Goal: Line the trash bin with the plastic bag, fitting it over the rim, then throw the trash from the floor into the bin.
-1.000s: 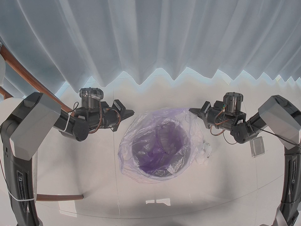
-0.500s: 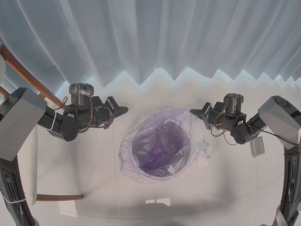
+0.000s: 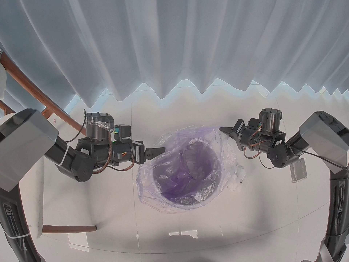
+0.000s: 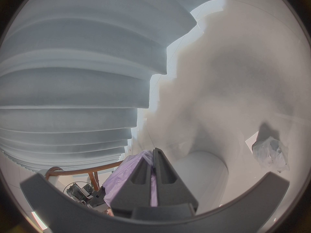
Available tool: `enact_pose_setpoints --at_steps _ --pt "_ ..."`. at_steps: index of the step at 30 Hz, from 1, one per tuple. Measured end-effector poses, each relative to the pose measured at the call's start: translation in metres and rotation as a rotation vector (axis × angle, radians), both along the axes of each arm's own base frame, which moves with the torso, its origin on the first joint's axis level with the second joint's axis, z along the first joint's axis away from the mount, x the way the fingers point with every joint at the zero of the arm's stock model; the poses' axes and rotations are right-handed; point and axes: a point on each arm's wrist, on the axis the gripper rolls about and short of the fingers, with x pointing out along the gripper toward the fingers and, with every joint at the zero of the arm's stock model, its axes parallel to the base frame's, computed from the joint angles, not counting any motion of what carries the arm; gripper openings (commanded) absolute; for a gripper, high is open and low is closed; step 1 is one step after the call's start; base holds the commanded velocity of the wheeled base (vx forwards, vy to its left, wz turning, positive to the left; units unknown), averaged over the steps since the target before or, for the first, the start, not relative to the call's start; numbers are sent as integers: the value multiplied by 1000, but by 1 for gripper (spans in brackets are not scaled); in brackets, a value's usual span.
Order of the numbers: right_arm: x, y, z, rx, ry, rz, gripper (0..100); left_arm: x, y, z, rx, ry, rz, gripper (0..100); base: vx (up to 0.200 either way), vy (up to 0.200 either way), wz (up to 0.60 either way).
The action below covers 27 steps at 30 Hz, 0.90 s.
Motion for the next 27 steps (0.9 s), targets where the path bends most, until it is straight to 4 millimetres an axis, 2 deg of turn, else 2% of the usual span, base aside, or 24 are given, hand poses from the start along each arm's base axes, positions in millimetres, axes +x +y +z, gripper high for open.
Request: enact_pose_setpoints --at_steps 5,6,15,22,27 --pt "-4 0 -1 -2 2 2 0 1 -8 -12 43 -33 -23 100 0 0 0" --pt "-4 0 -2 -2 1 2 0 1 -8 -13 42 -30 -22 0 0 0 0" --pt "-5 0 0 0 -9 3 0 16 -15 -13 -39 15 34 0 0 0 0" --pt "-4 0 1 4 -14 2 0 33 -20 7 -240 102 108 0 0 0 0" --pt "-2 0 4 10 -19 0 0 41 -21 8 -407 243 172 0 0 0 0"
